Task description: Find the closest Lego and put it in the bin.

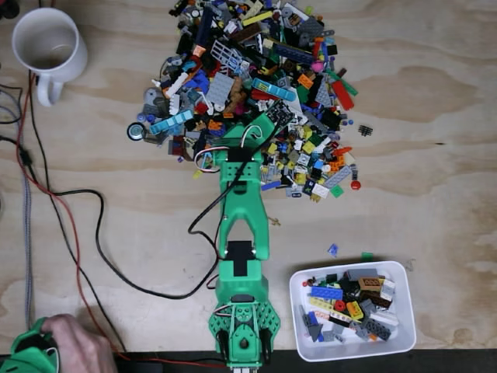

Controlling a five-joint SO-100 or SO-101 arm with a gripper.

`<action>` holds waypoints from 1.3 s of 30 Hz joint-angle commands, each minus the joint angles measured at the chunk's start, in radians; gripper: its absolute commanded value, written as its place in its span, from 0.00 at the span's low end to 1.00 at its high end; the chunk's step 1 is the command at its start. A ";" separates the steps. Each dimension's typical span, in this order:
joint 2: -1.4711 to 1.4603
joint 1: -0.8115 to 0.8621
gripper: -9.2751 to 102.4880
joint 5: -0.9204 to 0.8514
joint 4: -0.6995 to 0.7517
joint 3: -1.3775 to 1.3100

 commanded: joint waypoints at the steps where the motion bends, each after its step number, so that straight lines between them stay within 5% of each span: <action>1: 0.009 -0.006 0.20 -0.017 -0.023 -0.089; 11: -0.006 -0.006 0.12 -0.058 -0.066 -0.098; 17: 0.040 -0.017 0.08 -0.069 0.031 -0.130; 30: 0.600 -0.040 0.08 -0.043 0.741 -0.143; 39: 0.871 0.410 0.09 -0.256 1.046 -0.129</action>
